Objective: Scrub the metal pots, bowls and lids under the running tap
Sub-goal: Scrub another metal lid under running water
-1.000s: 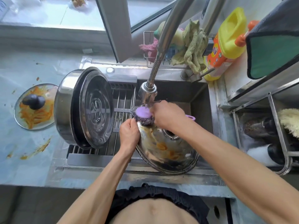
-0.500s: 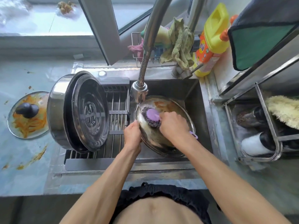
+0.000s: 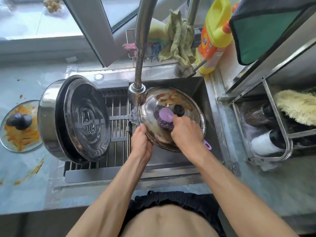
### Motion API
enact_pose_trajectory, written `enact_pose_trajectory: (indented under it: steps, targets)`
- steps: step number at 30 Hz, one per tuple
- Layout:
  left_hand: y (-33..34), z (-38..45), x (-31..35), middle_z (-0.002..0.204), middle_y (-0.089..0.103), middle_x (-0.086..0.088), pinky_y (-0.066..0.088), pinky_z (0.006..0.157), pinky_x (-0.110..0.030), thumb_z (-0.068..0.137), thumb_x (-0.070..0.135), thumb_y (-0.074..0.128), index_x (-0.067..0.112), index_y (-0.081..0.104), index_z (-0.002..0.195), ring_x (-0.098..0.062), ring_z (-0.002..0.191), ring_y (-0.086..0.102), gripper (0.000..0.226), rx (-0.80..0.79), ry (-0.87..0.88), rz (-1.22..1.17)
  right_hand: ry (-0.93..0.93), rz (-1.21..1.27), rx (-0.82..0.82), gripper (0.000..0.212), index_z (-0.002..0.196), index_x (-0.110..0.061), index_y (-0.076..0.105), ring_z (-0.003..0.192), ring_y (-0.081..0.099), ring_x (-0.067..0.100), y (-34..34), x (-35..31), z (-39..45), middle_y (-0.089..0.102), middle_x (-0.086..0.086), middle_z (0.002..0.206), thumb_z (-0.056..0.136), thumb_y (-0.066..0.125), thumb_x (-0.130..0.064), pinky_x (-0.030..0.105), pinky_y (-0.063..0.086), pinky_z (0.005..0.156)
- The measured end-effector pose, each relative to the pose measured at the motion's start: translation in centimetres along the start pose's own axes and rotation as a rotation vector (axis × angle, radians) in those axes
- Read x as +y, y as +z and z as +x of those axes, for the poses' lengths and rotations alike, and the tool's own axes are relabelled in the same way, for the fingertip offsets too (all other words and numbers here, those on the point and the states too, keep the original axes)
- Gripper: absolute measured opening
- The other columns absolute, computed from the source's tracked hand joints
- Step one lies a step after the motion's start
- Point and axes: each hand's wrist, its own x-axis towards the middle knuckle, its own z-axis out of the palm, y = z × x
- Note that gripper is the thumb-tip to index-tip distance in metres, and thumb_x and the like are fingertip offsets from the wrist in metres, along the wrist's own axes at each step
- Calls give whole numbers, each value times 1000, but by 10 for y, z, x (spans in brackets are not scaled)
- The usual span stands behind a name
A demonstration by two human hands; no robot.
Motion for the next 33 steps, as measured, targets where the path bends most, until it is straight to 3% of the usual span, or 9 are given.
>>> enact_pose_trajectory:
  steps: [5,9,12,16,20,25,28,31,33]
  targets:
    - [3,-1,3,89,70,-14,58,68,-35,112,18,36,8,60,98,-21,73,68,30,63,-24,-25,-158,-4,-87,39,136,-15,50,99,63,39,5,-21,-19,60,16,111,98,39,-13,41,44,74]
    - [-4,1,3,101,72,-17,59,86,-40,112,21,37,7,64,104,-25,90,71,31,109,-14,-73,-24,-15,-39,36,131,-11,52,100,63,40,5,-11,-5,60,17,111,98,37,-11,41,42,71]
    - [-8,3,8,83,67,-10,59,63,-28,109,10,42,11,61,90,-15,62,68,26,205,-45,-84,-208,-38,-148,37,138,-15,48,100,63,39,13,-39,-24,58,16,114,102,36,-17,43,45,75]
    - [-11,5,14,99,71,-13,58,92,-45,112,25,41,12,62,97,-26,91,69,29,223,-17,-160,-74,5,-77,36,131,-14,53,98,64,39,9,-28,-5,60,15,112,96,42,-13,39,37,68]
    - [-6,3,19,91,68,-14,58,73,-40,109,29,48,17,59,112,-28,77,66,17,301,-59,-215,-231,-37,-136,46,144,-20,43,98,63,39,16,-48,-30,57,13,116,99,36,-14,41,36,69]
    - [-6,7,19,105,73,-13,57,94,-51,108,36,48,10,65,100,-28,92,71,31,339,-43,-211,-77,0,-10,49,145,-22,44,92,63,40,7,-28,-18,58,13,109,98,35,-11,39,33,67]
    - [-4,6,22,96,69,-13,60,86,-47,106,36,51,9,59,92,-27,79,68,31,390,-76,-190,-237,-11,-55,49,146,-24,41,88,65,38,13,-38,-38,58,12,107,99,33,-12,39,33,64]
    - [-3,7,23,90,69,-8,59,71,-36,107,31,48,12,61,90,-20,72,67,29,407,-72,-223,-99,24,2,53,146,-27,43,88,65,39,9,-14,-23,60,13,106,97,37,-9,39,37,66]
    - [-4,7,22,90,67,-8,59,72,-36,107,34,47,13,58,89,-22,75,66,30,427,-83,-203,-146,4,-24,52,146,-24,42,91,65,39,10,-19,-30,59,13,109,97,37,-9,38,35,66]
